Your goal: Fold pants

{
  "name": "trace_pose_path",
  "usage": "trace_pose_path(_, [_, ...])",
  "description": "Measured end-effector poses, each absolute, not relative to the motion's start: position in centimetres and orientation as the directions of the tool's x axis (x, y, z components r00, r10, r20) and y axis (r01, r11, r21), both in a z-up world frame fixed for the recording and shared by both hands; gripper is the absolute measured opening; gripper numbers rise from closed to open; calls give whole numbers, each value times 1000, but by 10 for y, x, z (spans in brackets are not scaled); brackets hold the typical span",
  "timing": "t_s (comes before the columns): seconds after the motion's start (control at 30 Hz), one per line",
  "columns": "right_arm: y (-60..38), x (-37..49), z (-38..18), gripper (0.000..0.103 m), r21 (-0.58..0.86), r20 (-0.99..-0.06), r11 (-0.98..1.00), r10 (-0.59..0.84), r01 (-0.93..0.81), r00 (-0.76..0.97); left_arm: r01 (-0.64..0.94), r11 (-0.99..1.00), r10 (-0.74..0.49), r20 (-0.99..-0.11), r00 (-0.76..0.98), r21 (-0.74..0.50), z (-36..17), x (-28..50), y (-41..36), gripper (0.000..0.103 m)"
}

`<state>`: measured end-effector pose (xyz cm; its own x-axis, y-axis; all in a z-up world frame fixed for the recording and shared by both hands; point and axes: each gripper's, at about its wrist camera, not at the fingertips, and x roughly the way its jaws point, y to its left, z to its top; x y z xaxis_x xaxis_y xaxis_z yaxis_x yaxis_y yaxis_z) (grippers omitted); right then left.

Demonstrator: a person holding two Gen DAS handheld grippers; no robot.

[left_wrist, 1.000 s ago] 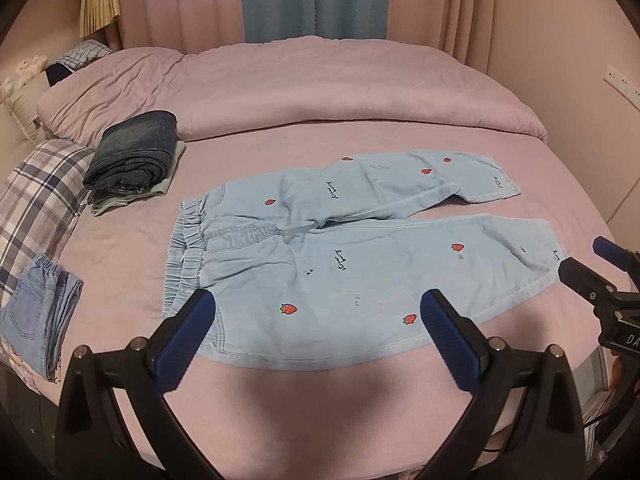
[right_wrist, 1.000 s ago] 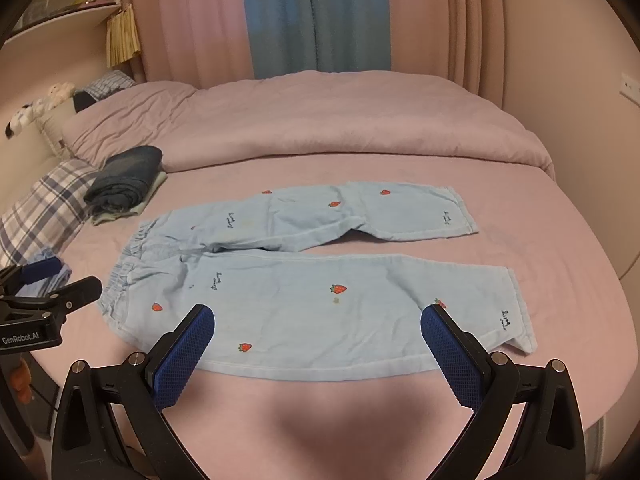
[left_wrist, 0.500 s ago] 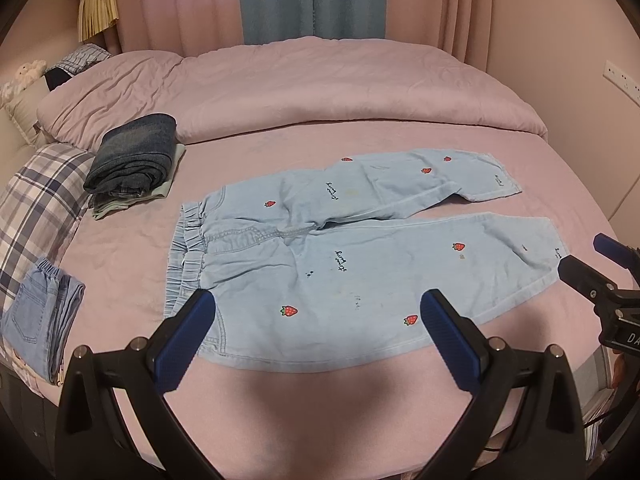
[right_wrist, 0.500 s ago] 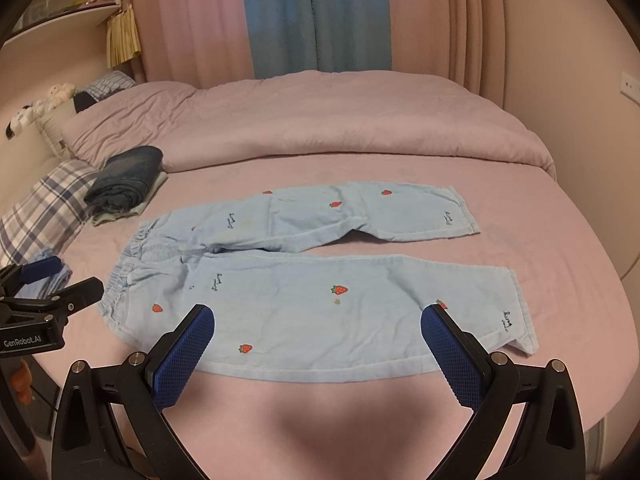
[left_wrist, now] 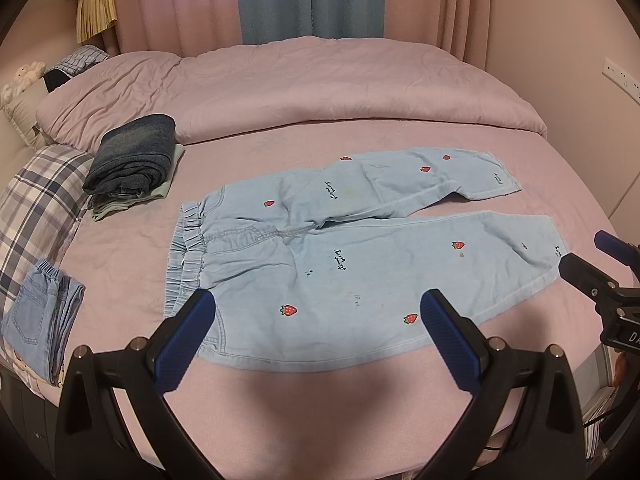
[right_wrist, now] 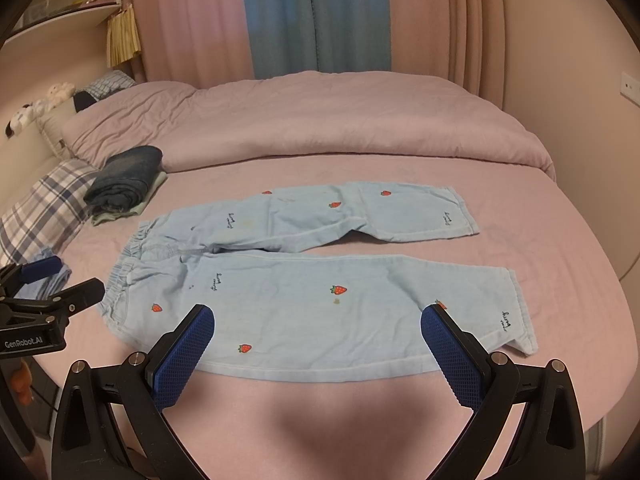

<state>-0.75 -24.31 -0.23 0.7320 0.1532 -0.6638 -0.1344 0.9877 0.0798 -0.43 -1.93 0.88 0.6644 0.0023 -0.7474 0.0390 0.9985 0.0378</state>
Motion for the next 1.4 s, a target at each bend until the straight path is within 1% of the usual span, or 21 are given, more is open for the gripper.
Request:
trace_pose_path(0.7, [-242, -7, -2, 103, 75, -667, 988, 150, -135, 730, 39, 998, 4, -750, 661, 40, 7, -5, -20, 103])
trace_pose_path(1.17, [-237, -2, -8, 103, 63, -681, 987, 148, -145, 717, 25, 999, 5, -770, 639, 27, -2, 0, -16, 103])
trace_pose_path(1.23, [-231, -1, -14, 103, 64, -689, 984, 165, -168, 705, 25, 1000, -16, -775, 631, 0, -6, 1, -12, 103])
trace_pose_path(1.33, [-213, 2, -33, 103, 51, -710, 966, 214, -254, 671, -12, 994, -79, -800, 595, -108, -24, 7, 8, 103])
trace_pose_path(1.4, [-196, 4, -49, 103, 31, -727, 947, 240, -319, 643, -84, 978, -111, -822, 559, -189, -44, 10, 32, 102])
